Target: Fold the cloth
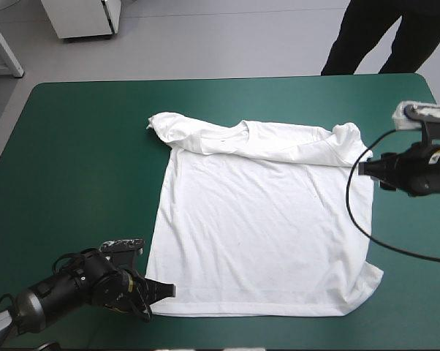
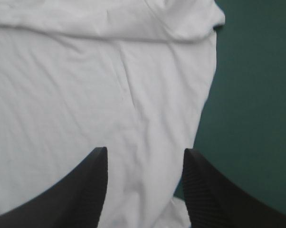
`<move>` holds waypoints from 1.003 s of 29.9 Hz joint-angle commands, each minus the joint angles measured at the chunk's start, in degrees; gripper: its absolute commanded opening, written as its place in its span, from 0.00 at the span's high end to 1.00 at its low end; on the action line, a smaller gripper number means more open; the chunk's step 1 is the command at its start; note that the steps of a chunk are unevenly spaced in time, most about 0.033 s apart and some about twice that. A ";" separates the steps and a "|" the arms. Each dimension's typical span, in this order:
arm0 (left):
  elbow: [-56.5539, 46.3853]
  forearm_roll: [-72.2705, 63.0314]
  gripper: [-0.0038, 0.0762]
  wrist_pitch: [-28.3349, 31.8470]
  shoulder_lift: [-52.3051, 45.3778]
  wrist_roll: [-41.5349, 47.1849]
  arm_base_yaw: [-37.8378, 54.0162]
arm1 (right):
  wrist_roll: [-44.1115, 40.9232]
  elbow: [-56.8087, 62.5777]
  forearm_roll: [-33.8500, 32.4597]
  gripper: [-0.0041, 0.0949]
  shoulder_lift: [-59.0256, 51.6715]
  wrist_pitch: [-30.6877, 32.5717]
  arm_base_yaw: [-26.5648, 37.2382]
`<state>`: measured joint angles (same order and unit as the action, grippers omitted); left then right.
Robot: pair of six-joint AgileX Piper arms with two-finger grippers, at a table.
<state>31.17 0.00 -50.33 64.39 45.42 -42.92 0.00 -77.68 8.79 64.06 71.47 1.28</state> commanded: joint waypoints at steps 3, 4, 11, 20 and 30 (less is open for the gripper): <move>0.10 1.39 0.98 3.18 0.03 0.25 -0.40 | 0.35 13.87 -2.30 0.45 -5.94 0.05 -0.03; 0.10 1.39 0.98 3.18 0.03 0.25 -0.40 | 0.35 16.58 -3.55 0.45 -6.73 0.05 -0.03; 0.10 1.23 0.98 3.18 0.03 0.25 -0.40 | 0.00 28.82 -5.83 0.45 -8.65 -0.81 -0.03; 0.10 1.39 0.98 3.29 0.03 0.25 -0.40 | -0.65 35.95 -8.79 0.48 -6.31 -8.21 -0.03; 0.10 1.47 0.98 3.29 0.03 -0.93 -0.40 | -0.65 38.31 -7.71 0.49 4.06 -14.61 -0.03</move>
<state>31.12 0.00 -50.28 64.35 45.09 -42.92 -0.59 -38.68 1.08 66.97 58.21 1.28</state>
